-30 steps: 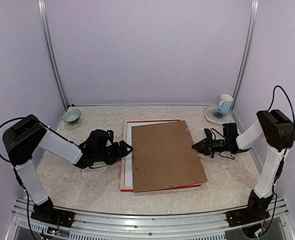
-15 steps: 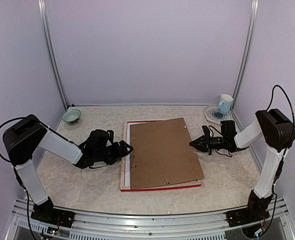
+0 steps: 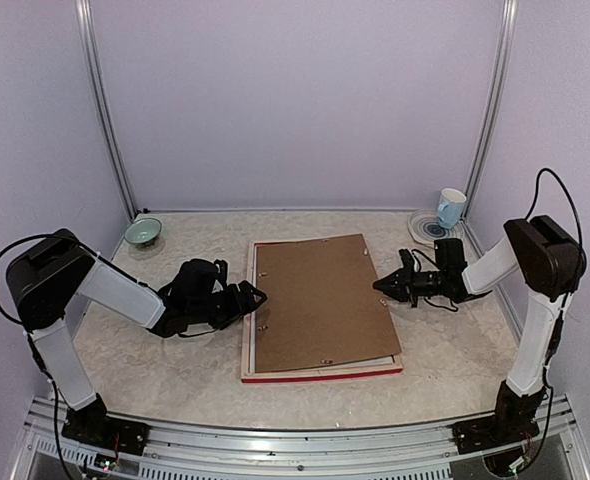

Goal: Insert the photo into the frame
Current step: Place the backboard on the frame body.

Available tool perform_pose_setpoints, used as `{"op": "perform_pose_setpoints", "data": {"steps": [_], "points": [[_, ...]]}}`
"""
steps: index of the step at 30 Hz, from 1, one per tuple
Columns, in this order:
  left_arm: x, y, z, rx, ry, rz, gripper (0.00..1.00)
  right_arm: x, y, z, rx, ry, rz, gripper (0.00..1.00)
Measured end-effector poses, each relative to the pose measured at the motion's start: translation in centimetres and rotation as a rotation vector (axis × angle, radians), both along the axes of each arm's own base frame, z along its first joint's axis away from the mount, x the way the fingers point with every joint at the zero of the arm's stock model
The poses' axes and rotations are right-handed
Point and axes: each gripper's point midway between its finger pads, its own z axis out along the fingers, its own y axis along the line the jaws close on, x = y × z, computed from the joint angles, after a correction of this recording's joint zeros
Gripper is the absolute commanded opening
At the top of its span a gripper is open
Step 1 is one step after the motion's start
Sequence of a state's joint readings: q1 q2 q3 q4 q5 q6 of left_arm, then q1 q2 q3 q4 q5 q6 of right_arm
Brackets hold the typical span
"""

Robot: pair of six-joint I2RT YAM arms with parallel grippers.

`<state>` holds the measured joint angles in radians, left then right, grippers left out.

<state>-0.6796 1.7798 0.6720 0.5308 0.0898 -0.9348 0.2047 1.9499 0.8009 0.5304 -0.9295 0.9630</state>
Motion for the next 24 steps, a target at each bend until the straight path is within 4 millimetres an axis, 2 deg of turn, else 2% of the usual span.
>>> {"op": "perform_pose_setpoints", "data": {"steps": [24], "points": [[0.2,0.3,0.0,0.002,-0.005,0.011,0.83,0.7,1.6,-0.4,-0.035,-0.027,-0.001,0.00]]}}
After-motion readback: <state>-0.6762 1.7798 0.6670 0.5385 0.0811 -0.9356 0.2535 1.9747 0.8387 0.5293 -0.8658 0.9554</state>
